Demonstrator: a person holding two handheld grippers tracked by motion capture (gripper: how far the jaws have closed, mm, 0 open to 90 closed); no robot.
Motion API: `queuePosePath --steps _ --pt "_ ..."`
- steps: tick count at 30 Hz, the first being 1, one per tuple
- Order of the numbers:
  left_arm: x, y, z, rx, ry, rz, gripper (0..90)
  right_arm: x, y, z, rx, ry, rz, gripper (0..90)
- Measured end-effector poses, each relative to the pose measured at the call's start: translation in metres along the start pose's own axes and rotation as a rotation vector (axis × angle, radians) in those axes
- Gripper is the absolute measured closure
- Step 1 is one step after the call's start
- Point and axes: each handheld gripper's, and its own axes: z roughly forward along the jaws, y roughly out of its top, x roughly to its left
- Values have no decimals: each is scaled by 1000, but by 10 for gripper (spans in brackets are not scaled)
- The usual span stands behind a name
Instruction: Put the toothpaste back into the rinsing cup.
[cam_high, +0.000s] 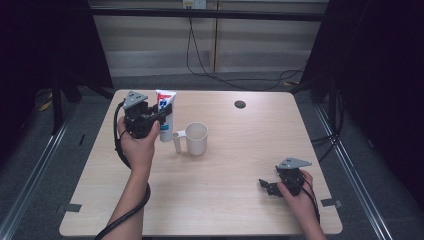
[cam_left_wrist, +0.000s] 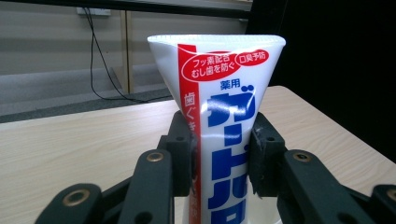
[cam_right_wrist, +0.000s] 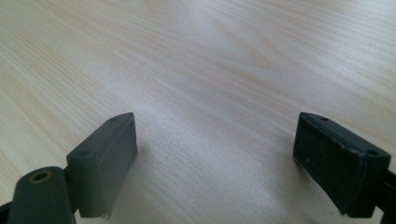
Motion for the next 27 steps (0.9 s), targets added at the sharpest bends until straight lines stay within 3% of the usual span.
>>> queuePosePath --steps 27 --pt "-15 11 28 -28 -11 16 666 0 0 -1 3 1 4 133"
